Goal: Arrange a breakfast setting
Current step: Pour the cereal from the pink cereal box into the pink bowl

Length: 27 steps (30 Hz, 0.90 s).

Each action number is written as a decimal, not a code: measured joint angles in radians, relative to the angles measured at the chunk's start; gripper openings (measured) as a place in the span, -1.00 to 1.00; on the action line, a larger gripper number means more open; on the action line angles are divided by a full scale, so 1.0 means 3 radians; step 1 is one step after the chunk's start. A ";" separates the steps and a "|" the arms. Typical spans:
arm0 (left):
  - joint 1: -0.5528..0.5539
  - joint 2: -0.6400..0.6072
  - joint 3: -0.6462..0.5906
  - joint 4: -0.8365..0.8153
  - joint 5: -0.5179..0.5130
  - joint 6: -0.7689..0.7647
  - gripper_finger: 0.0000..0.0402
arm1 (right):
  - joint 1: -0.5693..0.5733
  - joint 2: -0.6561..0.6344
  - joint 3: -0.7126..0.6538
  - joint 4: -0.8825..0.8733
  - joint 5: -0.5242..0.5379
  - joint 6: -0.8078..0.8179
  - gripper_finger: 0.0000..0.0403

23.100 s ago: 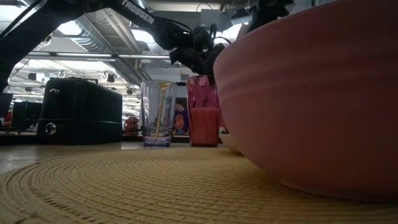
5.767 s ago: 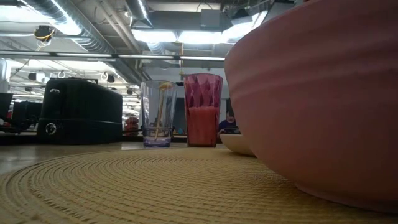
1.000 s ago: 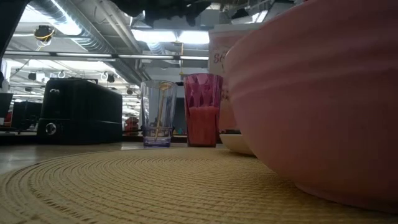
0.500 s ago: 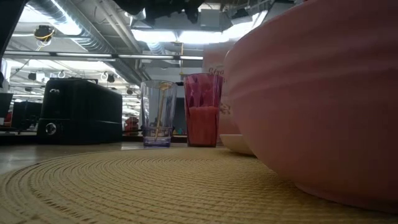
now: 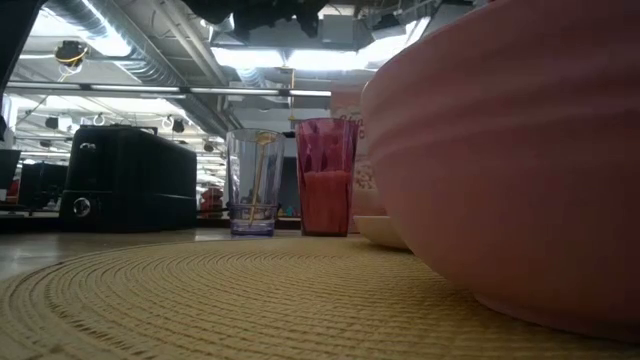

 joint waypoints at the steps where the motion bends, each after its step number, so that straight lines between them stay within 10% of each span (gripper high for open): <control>1: 0.0000 0.0000 -0.0001 0.0000 0.0000 0.0001 -0.10 | 0.0000 0.0000 0.0000 -0.0003 0.0022 0.0009 -0.15; 15: -0.0021 0.0000 -0.0001 -0.0001 0.0010 -0.0017 -0.10 | 0.0000 -0.0228 -0.0004 0.0002 0.0016 0.0011 0.52; 27: -0.0100 0.0000 -0.0001 -0.0001 0.0011 -0.0022 -0.10 | 0.0000 -0.0708 -0.0005 -0.0017 -0.0074 0.0033 0.68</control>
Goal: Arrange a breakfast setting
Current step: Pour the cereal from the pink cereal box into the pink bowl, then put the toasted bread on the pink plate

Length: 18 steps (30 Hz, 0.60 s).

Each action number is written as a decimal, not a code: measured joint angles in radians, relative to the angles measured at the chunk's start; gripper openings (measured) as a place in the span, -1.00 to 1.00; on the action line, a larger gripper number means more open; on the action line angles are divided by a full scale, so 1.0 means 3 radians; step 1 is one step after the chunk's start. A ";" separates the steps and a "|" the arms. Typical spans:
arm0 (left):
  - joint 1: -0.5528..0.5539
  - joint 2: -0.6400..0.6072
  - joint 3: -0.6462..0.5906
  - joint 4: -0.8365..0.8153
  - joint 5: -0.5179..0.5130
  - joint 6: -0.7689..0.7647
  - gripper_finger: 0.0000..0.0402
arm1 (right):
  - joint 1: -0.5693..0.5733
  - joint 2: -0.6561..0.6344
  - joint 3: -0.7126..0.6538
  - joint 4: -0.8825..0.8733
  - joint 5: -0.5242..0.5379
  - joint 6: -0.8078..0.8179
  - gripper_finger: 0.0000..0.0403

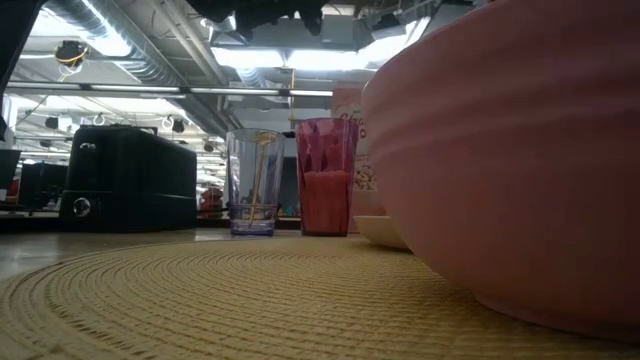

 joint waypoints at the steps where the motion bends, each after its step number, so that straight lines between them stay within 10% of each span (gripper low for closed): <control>1: 0.0000 0.0000 0.0000 0.0000 0.0000 0.0000 -0.10 | 0.0000 -0.0058 0.0000 -0.0001 0.0000 0.0010 0.68; 18: 0.0000 -0.0017 -0.0001 0.0043 -0.0041 -0.0003 -0.10 | 0.0064 -0.1325 0.0264 -0.0020 -0.0015 0.0398 0.68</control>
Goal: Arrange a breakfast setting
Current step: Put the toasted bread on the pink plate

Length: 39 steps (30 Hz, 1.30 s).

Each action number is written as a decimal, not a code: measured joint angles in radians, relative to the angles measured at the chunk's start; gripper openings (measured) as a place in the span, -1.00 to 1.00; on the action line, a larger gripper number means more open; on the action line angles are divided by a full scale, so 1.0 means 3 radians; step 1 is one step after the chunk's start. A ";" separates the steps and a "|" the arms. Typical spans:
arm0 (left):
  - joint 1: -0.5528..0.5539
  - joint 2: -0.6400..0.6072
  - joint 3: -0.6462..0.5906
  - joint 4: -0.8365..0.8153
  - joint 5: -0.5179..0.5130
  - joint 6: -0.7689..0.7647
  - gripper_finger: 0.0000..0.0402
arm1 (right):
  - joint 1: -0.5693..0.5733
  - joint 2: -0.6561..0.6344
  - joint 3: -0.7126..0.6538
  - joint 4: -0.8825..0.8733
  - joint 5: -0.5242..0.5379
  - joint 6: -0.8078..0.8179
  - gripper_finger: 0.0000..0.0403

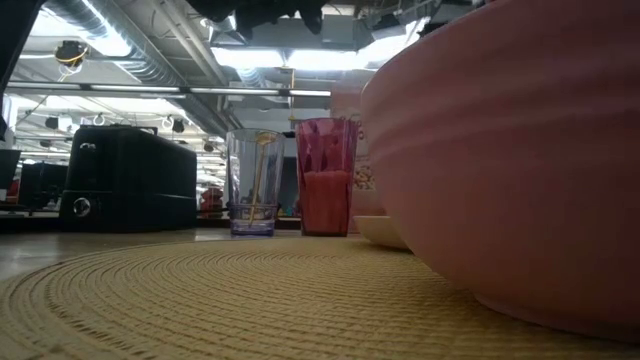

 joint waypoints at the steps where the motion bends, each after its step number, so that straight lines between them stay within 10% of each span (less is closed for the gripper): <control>1: 0.0000 -0.0023 -0.0004 -0.0005 -0.0005 0.0001 -0.10 | 0.0044 -0.0076 0.0003 -0.0041 -0.0025 0.0008 0.68; 8: 0.0017 -0.0506 -0.0002 -0.0002 -0.0034 0.0026 -0.10 | 0.0637 -0.0571 0.0005 -0.1264 -0.0203 -0.0591 0.68; 14: -0.0149 -0.1116 0.0003 -0.1217 -0.0267 0.0706 -0.10 | 0.1502 -0.0887 -0.0111 -0.3059 0.1699 -0.1658 0.68; 21: -0.0630 -0.1512 -0.0090 -0.3748 -0.1665 0.2390 -0.10 | 0.2021 -0.1110 -0.1350 -0.1817 0.2517 -0.0600 0.68; 25: -0.0834 -0.1733 -0.0604 -0.3439 -0.1522 0.2109 -0.10 | 0.2024 -0.1208 -0.1870 -0.1239 0.2658 -0.0244 0.67; 30: -0.0965 -0.2084 -0.1450 -0.2917 -0.2250 0.1798 -0.10 | 0.2028 -0.1164 -0.2265 -0.0461 0.2725 -0.0010 0.67; 39: -0.0613 -0.2673 -0.2447 -0.2810 -0.4505 0.1277 -0.10 | 0.2311 -0.1127 -0.2037 -0.0212 0.2703 -0.0050 0.67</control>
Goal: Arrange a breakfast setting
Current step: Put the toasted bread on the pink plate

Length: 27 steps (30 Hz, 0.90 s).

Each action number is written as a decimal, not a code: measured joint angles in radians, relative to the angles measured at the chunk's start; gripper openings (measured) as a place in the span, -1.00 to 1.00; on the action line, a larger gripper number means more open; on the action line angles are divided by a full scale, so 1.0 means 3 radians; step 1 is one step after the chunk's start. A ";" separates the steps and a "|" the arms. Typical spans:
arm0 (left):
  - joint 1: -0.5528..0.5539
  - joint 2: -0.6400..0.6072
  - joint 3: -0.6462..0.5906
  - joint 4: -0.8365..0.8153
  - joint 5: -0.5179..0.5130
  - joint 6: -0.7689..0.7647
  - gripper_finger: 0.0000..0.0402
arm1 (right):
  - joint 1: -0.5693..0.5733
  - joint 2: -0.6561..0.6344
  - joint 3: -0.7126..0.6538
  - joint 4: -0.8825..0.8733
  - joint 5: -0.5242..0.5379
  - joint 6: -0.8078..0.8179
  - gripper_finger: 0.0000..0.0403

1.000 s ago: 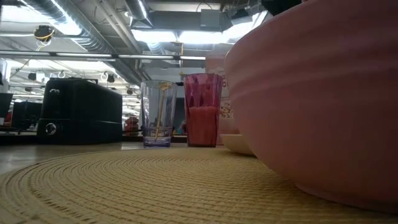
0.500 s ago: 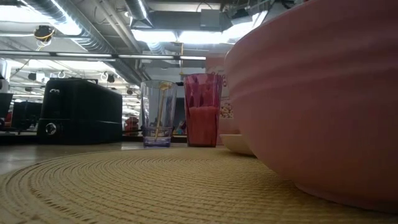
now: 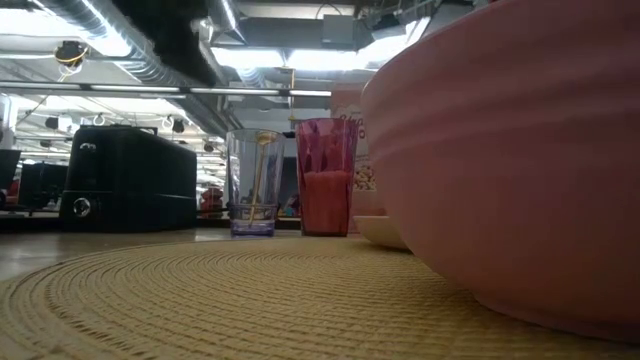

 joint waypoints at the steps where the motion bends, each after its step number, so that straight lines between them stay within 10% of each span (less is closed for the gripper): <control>1: 0.0095 0.0000 -0.0028 -0.0002 -0.0078 -0.0111 -0.10 | 0.0045 0.0000 0.0017 -0.0005 0.0031 -0.0021 0.67; 14: 0.1593 0.0574 0.0188 -0.0990 0.0237 -0.0496 -0.17 | 0.0507 0.0001 0.0121 -0.0050 0.0346 -0.0179 0.67; 27: 0.1673 0.0732 0.0190 -0.1140 0.0319 -0.0431 -0.38 | 0.0508 0.0001 0.0121 -0.0096 0.0347 -0.0245 0.67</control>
